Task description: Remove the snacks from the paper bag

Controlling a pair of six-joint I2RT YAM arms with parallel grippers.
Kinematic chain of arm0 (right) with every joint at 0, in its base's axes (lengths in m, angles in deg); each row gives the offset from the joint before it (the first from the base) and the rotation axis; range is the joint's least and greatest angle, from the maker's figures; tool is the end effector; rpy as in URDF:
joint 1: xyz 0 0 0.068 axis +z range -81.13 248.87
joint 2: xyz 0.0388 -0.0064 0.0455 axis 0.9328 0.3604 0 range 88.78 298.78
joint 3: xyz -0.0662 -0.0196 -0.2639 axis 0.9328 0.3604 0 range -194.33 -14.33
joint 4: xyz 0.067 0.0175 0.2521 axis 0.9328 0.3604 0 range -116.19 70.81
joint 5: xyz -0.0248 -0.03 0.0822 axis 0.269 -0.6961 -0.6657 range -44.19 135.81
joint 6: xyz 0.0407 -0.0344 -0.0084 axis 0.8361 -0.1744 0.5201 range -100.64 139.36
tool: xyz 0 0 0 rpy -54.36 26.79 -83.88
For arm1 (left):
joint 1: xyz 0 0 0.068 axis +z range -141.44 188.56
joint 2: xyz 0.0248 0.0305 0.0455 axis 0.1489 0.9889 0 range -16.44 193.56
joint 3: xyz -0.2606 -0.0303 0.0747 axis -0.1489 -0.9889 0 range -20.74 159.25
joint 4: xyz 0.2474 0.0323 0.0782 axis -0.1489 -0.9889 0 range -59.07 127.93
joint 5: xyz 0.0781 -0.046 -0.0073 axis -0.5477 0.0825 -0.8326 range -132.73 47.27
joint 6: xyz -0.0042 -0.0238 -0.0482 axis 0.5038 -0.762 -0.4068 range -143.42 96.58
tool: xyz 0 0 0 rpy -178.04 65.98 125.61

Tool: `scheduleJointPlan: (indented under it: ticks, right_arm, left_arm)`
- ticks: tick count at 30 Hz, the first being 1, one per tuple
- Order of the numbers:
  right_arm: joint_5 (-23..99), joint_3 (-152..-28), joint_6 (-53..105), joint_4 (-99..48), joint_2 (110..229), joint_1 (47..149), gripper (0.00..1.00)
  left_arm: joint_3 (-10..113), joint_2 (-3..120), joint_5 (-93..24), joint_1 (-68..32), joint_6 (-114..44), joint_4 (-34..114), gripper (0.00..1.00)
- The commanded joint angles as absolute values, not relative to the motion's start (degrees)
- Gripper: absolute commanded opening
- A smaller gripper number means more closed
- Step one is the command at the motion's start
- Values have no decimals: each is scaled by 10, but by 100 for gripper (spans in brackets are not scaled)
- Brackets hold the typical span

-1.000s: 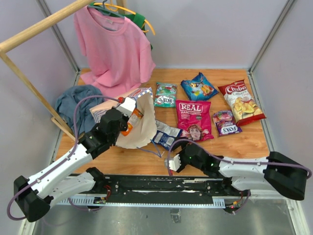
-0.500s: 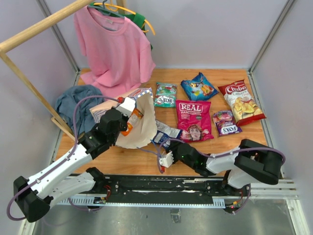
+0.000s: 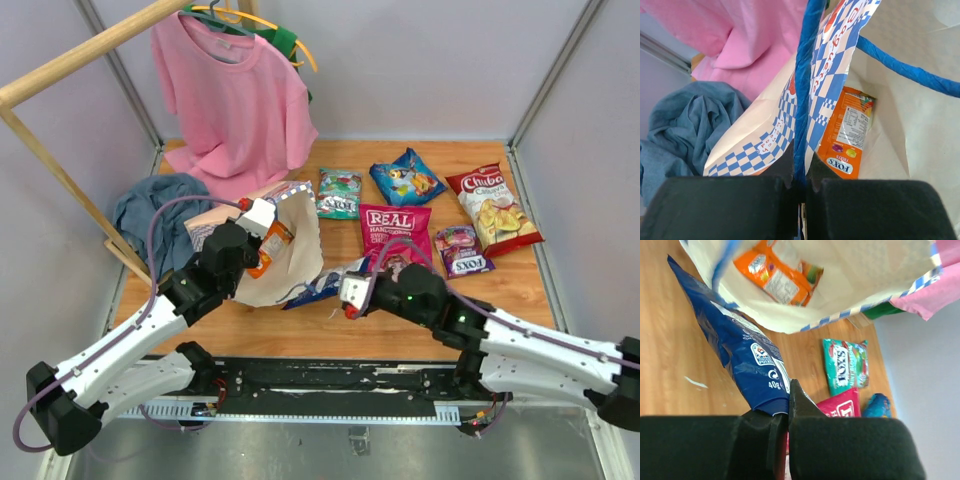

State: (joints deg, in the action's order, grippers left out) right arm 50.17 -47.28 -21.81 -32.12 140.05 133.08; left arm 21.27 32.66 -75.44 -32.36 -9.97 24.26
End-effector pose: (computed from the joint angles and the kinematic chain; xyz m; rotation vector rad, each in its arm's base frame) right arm 0.0953 0.1908 0.2759 -1.3911 1.1292 0.2207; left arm 0.1599 -0.1131 0.3055 0.5098 1.8092 0.2232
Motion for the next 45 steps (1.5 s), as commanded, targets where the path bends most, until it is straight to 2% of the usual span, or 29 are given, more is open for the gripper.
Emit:
scheduleJointPlan:
  ticks: [1,4,8,13,19,23,27,36,39,45]
  right_arm:
    - [413,-547,-33,-152,1336,1338,1]
    - [413,-596,4,-118,1351,1338,1]
    - [435,-673,70,-55,1428,1320,1]
    - [329,-794,134,67,1519,1262,1]
    - [202,-821,165,93,1479,1226,1]
    - [235,-838,176,198,1512,1208,1]
    - [180,-813,182,215,1575,1211,1]
    - [217,-818,155,258,1670,1188,1]
    - [218,-846,140,250,1704,1156,1]
    - [224,-999,83,317,1876,1100,1]
  left_arm:
    - [218,316,-757,-315,-101,255,1]
    - [218,316,-756,-315,-101,254,1]
    - [219,316,-760,-314,-100,253,1]
    - [217,312,-762,-314,-100,254,1]
    - [217,313,-764,-314,-99,255,1]
    - [217,314,-764,-313,-99,255,1]
    - [226,325,-787,-293,-115,247,1]
    - [232,315,-779,-253,-135,248,1]
    - [231,314,-775,-253,-136,249,0]
    - [228,310,-768,-252,-135,250,1]
